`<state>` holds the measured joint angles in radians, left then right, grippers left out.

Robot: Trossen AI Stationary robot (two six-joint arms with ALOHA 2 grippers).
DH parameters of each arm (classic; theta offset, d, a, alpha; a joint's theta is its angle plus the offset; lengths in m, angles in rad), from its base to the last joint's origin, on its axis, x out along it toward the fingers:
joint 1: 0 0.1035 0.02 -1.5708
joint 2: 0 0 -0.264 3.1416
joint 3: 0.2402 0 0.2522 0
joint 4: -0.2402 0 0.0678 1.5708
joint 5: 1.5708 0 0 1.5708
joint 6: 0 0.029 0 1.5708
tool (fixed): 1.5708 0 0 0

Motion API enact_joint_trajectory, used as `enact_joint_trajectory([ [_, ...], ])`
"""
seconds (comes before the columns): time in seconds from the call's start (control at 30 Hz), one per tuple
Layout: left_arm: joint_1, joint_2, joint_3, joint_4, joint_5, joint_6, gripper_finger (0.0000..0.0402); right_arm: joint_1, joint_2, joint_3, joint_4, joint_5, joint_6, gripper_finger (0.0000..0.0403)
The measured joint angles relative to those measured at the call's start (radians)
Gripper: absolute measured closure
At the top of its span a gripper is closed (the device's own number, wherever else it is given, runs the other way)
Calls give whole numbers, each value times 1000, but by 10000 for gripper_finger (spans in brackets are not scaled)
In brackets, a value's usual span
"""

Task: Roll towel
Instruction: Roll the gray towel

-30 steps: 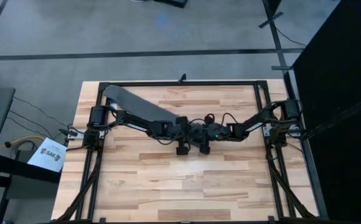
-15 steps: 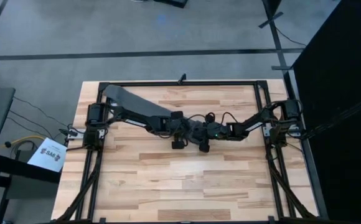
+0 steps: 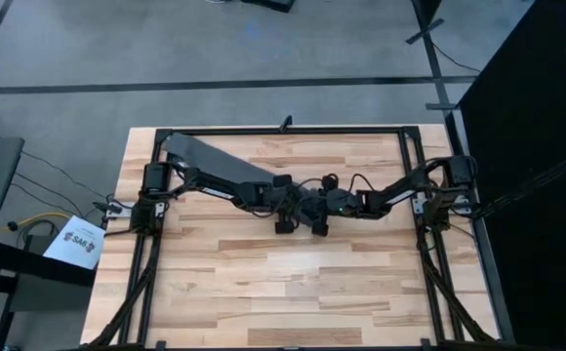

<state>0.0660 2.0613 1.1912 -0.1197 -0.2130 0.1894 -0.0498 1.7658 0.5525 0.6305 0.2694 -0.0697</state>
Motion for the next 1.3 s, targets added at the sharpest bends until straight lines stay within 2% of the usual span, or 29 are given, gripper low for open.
enact_joint_trajectory([
  [0.47, -2, 0, -2, -8, 7, 16, 396, 15, -16, 1, -21, 0, -5, 233],
  [0.57, -2, 0, -2, -9, 6, 11, 396, 15, -63, 1, -44, -2, -27, 233],
  [0.73, -10, 0, -3, -9, 4, 8, 396, 17, -189, -6, -195, -2, -29, 233],
  [0.9, -25, 0, -3, -9, 5, 7, 396, 45, -235, -45, -256, -2, 43, 233],
  [1.07, -34, 1, -4, 0, 6, 8, 396, 74, -205, -62, -210, -4, 104, 233],
  [1.3, -57, 2, -5, 8, 6, -6, 396, 103, -41, 10, -164, -12, 93, 233],
])
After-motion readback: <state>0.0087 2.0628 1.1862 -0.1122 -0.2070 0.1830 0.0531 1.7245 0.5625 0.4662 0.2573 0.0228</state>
